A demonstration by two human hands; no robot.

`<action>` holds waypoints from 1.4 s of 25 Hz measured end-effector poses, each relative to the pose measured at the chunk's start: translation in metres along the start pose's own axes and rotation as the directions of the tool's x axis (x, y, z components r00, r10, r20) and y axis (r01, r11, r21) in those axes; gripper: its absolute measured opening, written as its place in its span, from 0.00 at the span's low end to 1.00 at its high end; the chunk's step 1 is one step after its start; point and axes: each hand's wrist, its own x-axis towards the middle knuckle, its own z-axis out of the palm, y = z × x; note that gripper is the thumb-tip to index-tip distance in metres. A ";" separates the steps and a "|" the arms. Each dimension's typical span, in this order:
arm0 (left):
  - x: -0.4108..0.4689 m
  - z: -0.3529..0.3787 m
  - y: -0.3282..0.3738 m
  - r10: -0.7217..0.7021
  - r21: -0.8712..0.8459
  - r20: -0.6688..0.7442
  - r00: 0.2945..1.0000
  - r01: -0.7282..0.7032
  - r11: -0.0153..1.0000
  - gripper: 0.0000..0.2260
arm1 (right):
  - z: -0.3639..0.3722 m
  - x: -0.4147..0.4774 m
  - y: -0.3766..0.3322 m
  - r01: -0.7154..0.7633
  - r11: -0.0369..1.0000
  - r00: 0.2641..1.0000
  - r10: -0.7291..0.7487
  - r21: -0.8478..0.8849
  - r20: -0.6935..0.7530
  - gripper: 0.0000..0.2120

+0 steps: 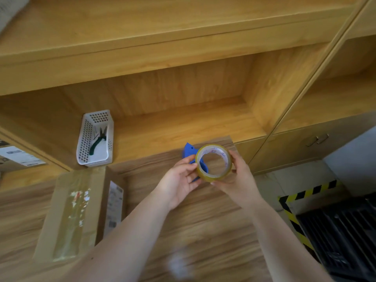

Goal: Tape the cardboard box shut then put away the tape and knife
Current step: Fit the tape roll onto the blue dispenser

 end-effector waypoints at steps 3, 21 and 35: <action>0.027 0.014 -0.006 -0.036 -0.035 -0.034 0.999 0.034 0.999 0.21 | -0.003 0.017 0.014 -0.051 0.999 0.998 0.052 0.019 -0.046 0.40; 0.131 0.042 -0.008 -0.167 -0.092 -0.167 0.972 0.153 0.984 0.18 | 0.009 0.113 0.096 -0.294 0.956 0.952 0.292 -0.018 -0.090 0.45; 0.141 0.025 -0.013 -0.183 -0.053 -0.186 0.965 0.176 0.983 0.13 | 0.038 0.109 0.113 -0.349 0.923 0.928 0.317 -0.160 -0.196 0.50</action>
